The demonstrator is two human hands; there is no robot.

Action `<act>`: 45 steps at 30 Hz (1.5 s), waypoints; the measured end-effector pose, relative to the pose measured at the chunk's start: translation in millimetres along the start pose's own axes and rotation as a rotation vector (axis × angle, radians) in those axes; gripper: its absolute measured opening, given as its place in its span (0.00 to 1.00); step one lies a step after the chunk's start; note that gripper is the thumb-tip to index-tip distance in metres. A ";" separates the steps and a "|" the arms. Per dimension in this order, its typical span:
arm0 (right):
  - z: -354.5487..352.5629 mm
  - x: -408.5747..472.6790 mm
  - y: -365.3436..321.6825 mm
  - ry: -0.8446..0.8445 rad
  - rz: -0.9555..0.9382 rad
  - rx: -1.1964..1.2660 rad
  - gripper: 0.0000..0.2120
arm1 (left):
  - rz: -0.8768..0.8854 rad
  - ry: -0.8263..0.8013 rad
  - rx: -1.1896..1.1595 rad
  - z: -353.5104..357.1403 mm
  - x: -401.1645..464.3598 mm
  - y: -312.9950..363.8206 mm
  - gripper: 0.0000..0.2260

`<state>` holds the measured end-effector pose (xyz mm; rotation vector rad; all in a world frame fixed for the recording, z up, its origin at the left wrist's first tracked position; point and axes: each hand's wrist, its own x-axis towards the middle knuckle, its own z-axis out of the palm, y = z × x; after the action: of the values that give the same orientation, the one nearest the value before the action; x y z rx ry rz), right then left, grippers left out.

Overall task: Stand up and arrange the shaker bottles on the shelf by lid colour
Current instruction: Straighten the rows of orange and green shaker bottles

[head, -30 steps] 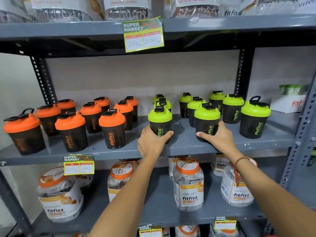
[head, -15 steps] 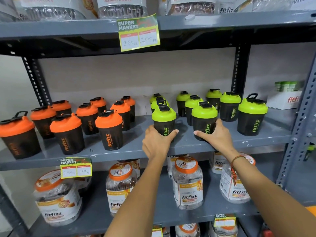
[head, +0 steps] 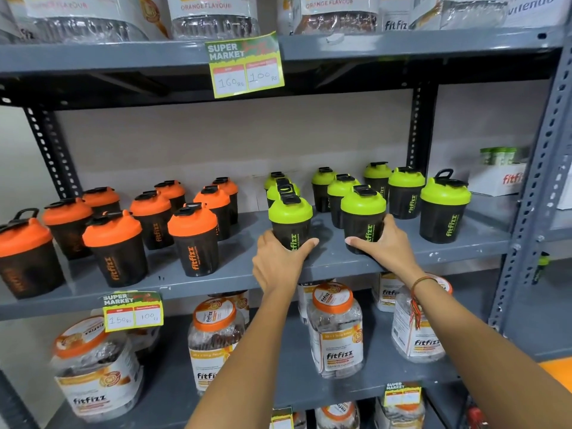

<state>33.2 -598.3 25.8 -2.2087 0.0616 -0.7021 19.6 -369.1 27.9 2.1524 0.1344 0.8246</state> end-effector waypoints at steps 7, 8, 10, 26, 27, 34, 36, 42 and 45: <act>-13.8 -3.2 2.0 -0.003 0.010 0.229 0.63 | 0.042 0.110 -0.378 -9.2 -18.9 -0.1 0.49; -17.4 -6.9 3.0 0.040 0.006 0.247 0.61 | 0.106 0.158 -0.408 -10.5 -24.1 3.8 0.46; -25.9 -16.6 4.9 0.174 -0.039 0.221 0.51 | 0.267 0.204 -0.428 -10.3 -36.3 18.0 0.38; -113.2 23.8 97.0 0.178 0.202 -0.037 0.60 | 0.024 -0.361 0.022 67.0 -43.1 80.0 0.54; -113.4 27.6 99.9 0.133 0.195 -0.055 0.59 | 0.006 -0.354 0.041 70.5 -41.4 82.0 0.52; -114.1 42.2 115.6 0.053 0.096 -0.150 0.44 | -0.013 -0.191 0.078 86.5 -48.0 88.9 0.34; -114.7 44.0 118.7 0.050 0.083 -0.140 0.42 | -0.015 -0.152 0.075 88.3 -50.0 88.9 0.33; -113.7 44.4 121.8 0.072 0.063 -0.087 0.40 | 0.016 -0.083 0.026 92.0 -55.3 85.8 0.32; -113.3 43.7 122.4 0.082 0.061 -0.080 0.37 | 0.016 -0.077 0.026 90.5 -57.0 86.3 0.32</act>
<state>34.9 -770.5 18.6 -2.2430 0.2006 -0.7680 14.4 -506.2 19.5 2.2094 0.0889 0.7512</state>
